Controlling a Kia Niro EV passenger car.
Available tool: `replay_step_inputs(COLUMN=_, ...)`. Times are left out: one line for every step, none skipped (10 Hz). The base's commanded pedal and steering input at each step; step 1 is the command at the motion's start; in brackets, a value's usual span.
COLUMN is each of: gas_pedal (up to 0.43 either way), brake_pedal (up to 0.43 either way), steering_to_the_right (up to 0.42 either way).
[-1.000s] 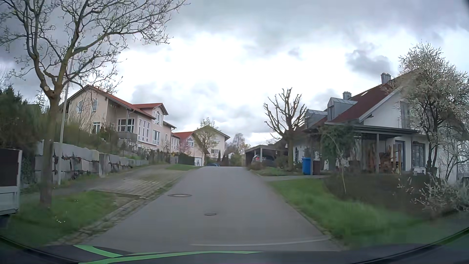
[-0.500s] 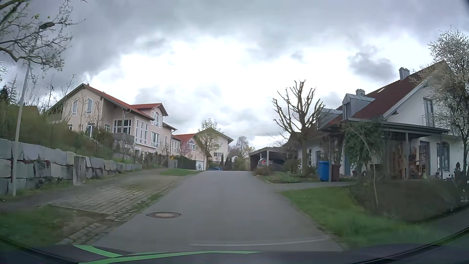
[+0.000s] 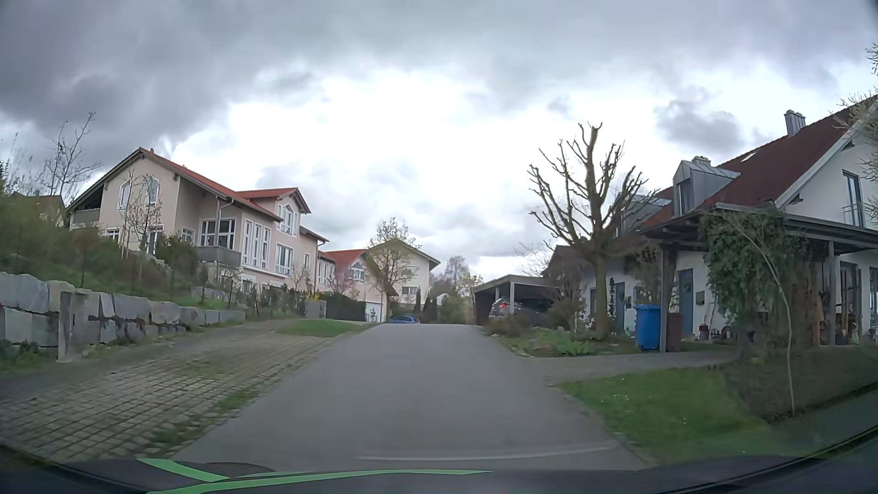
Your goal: Follow the waypoints while adhering to traffic rules and regulations
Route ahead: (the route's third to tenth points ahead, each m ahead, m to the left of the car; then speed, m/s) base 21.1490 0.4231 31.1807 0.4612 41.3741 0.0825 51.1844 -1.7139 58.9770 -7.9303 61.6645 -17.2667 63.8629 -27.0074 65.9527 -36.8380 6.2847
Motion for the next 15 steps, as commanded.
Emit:
replay_step_inputs(gas_pedal=0.24, brake_pedal=0.0, steering_to_the_right=0.0)
replay_step_inputs(gas_pedal=0.24, brake_pedal=0.0, steering_to_the_right=0.0)
replay_step_inputs(gas_pedal=0.24, brake_pedal=0.0, steering_to_the_right=0.0)
replay_step_inputs(gas_pedal=0.24, brake_pedal=0.0, steering_to_the_right=0.0)
replay_step_inputs(gas_pedal=0.24, brake_pedal=0.0, steering_to_the_right=0.0)
replay_step_inputs(gas_pedal=0.24, brake_pedal=0.0, steering_to_the_right=0.0)
replay_step_inputs(gas_pedal=0.24, brake_pedal=0.0, steering_to_the_right=-0.001)
replay_step_inputs(gas_pedal=0.24, brake_pedal=0.0, steering_to_the_right=-0.001)
replay_step_inputs(gas_pedal=0.24, brake_pedal=0.0, steering_to_the_right=-0.001)
replay_step_inputs(gas_pedal=0.24, brake_pedal=0.0, steering_to_the_right=-0.002)
replay_step_inputs(gas_pedal=0.24, brake_pedal=0.0, steering_to_the_right=-0.005)
replay_step_inputs(gas_pedal=0.24, brake_pedal=0.0, steering_to_the_right=-0.006)
replay_step_inputs(gas_pedal=0.24, brake_pedal=0.0, steering_to_the_right=-0.006)
replay_step_inputs(gas_pedal=0.24, brake_pedal=0.0, steering_to_the_right=-0.006)
replay_step_inputs(gas_pedal=0.24, brake_pedal=0.0, steering_to_the_right=-0.007)
